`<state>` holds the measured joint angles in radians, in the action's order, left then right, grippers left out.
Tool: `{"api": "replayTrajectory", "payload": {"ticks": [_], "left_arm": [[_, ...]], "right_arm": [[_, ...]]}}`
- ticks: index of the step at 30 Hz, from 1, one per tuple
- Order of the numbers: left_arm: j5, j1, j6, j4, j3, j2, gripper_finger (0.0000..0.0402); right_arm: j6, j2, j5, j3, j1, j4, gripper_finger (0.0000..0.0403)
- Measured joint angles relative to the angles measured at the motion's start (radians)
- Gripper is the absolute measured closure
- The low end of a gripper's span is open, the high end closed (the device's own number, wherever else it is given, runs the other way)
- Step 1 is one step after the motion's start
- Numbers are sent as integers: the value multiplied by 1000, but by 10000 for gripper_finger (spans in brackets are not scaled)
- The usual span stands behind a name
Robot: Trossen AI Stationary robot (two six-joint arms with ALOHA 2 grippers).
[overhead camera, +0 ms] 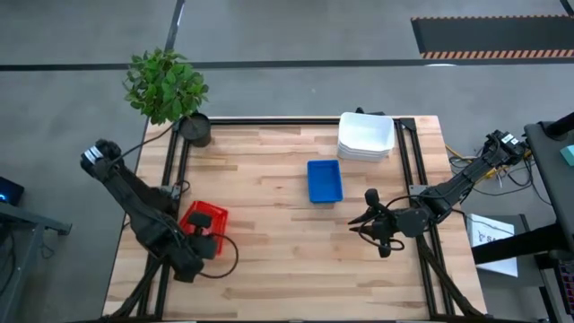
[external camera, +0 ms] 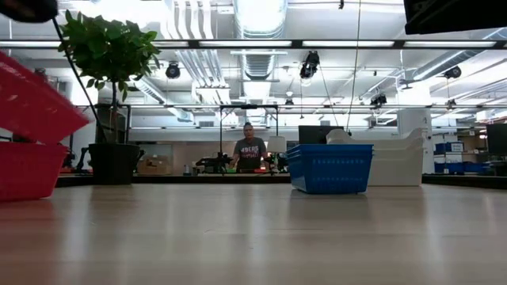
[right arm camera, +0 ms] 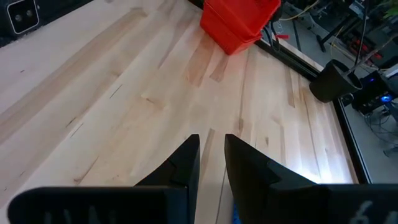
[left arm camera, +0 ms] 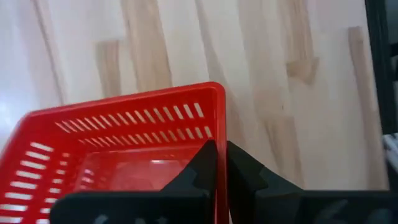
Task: Stack baskets by color
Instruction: Stack the right red bin on the stacked red bin
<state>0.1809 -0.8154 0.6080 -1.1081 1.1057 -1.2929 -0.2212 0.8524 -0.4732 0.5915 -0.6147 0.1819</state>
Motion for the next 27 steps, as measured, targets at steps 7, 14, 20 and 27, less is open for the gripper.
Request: {"api": "replayTrajectory", "payload": {"ticks": [7, 14, 20, 27], "left_arm": [[-93, -17, 36, 36, -75, 66, 401], [-83, -18, 42, 59, -133, 105, 401], [-77, -18, 42, 57, -179, 104, 380], [-72, -18, 46, 50, -185, 103, 304]], "right_arm": [[2, 0, 1, 0, 0, 0, 335], [4, 0, 1, -1, 0, -1, 335], [32, 0, 1, -1, 0, -7, 335], [65, 0, 1, -1, 0, -7, 335]]}}
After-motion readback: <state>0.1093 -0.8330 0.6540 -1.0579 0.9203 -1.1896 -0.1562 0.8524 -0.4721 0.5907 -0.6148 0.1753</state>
